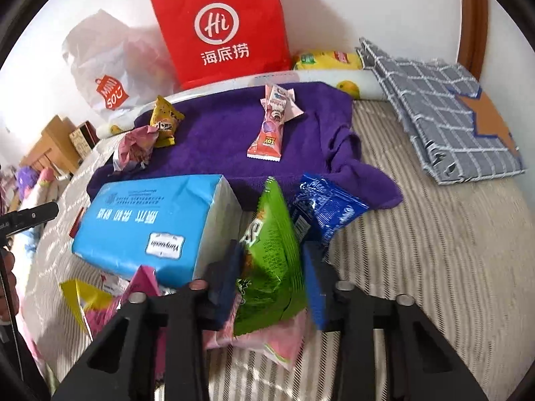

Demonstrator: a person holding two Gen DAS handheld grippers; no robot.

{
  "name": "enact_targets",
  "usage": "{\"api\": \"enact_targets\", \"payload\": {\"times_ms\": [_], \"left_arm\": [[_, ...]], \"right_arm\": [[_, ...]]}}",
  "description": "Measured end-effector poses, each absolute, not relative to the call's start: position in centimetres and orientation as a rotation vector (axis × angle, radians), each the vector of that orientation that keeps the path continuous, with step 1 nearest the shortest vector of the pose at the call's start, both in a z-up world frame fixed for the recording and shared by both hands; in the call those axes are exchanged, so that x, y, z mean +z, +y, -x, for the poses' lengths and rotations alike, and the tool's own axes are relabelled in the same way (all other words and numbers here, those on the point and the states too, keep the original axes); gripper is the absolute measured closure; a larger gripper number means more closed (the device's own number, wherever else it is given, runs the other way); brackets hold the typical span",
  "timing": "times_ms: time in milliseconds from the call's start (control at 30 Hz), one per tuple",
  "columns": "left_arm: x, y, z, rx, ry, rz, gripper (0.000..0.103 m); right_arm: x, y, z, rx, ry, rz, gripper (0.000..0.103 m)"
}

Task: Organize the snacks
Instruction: 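Grasp the green chip bag with the right gripper while the left grasps the red snack bag, then carry the red snack bag and green chip bag over the purple towel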

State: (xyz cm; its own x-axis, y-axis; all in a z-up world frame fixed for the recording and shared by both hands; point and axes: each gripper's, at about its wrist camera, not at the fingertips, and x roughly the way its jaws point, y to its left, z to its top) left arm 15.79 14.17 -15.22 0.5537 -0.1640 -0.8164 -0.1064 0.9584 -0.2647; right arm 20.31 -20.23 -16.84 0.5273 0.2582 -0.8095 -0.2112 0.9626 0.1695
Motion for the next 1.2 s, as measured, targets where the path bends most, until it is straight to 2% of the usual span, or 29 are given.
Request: {"api": "enact_targets", "payload": {"times_ms": [400,667,800,833,867,967,1033,1100,1200], "left_arm": [[-17.7,13.2,-16.4,-0.048,1.02,0.294,0.045],[-20.1,12.7,-19.1,0.024,1.048,0.28,0.045],[-20.3,11.8,-19.2,0.064,1.007,0.219,0.045],[-20.3,11.6,-19.2,0.067,1.003,0.207,0.047],[-20.3,11.4,-19.3,0.065,1.0,0.195,0.057],[-20.2,11.2,-19.1,0.047,1.002,0.18,0.064],[-19.9,11.4,-18.6,0.026,1.002,0.197,0.065],[-19.8,11.5,-17.9,0.008,1.006,0.211,0.065],[-19.5,11.2,-16.9,-0.004,1.006,0.206,0.065]], "right_arm": [[-13.2,-23.5,-15.5,0.198,0.888,-0.084,0.073],[-14.7,-25.0,-13.7,0.138,0.913,-0.105,0.072],[-15.8,-24.3,-13.5,0.174,0.921,-0.082,0.072],[-16.1,-23.9,-13.6,0.191,0.93,-0.071,0.071],[-16.3,-23.6,-13.6,0.203,0.935,-0.057,0.069],[-16.5,-23.1,-13.4,0.2,0.928,-0.024,0.068],[-16.4,-23.3,-13.1,0.211,0.924,-0.031,0.063],[-16.2,-23.6,-12.8,0.222,0.91,-0.044,0.051],[-16.3,-23.8,-12.6,0.215,0.885,-0.047,0.039]]}}
